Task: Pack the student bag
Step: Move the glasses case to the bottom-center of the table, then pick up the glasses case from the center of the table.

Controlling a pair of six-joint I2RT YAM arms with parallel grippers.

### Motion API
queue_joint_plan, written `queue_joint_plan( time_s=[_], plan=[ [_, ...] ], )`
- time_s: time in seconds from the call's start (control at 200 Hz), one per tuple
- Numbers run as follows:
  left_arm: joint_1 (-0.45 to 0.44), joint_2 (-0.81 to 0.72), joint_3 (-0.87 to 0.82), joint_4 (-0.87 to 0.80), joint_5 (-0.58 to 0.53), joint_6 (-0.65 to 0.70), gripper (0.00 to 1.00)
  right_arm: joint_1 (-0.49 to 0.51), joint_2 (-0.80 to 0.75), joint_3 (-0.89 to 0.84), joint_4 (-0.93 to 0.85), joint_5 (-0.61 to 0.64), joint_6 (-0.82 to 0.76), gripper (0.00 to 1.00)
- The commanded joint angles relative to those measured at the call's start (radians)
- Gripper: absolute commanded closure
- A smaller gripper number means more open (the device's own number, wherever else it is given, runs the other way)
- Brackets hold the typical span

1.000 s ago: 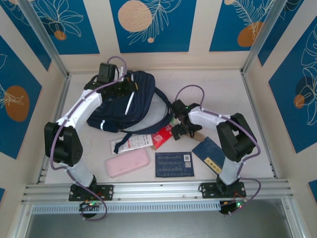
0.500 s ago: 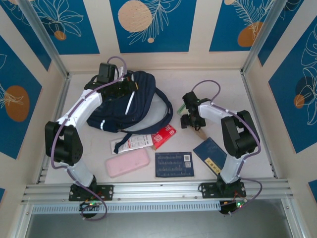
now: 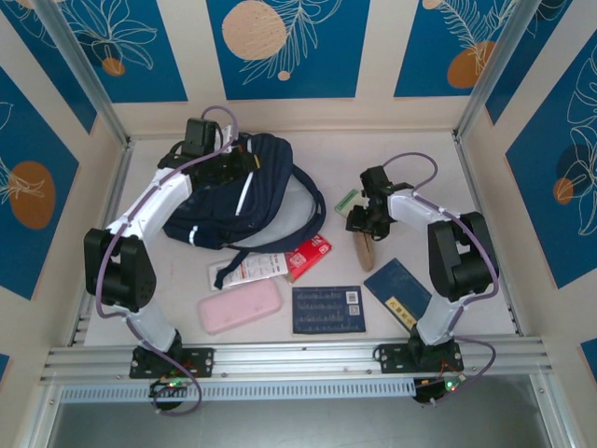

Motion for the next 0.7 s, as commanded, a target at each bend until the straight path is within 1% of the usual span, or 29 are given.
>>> queue_joint_plan(
  time_s=[0.0,0.095,0.2,0.265,0.41,0.61,0.695],
  plan=[
    [0.012,-0.005,0.005,0.026,0.051,-0.017,1.00,-0.004,-0.023,-0.037,0.012,-0.024,0.017,0.44],
    [0.013,-0.004,0.005,0.027,0.052,-0.015,1.00,0.003,-0.036,-0.069,0.014,-0.005,0.014,0.38],
    [0.014,-0.003,0.005,0.027,0.053,-0.015,1.00,0.025,-0.070,-0.112,0.035,-0.013,0.014,0.37],
    [0.014,0.000,0.007,0.025,0.054,-0.015,1.00,0.045,-0.083,-0.127,0.033,-0.008,0.016,0.38],
    [0.013,0.000,0.007,0.023,0.054,-0.011,1.00,0.093,-0.116,-0.149,0.022,0.045,0.018,0.41],
    [0.014,-0.003,0.009,0.019,0.052,-0.005,1.00,0.111,-0.167,-0.174,-0.001,0.113,0.007,0.44],
    [0.013,-0.002,0.010,0.019,0.054,-0.004,1.00,0.106,-0.169,-0.184,0.000,0.112,0.002,0.46]
  ],
)
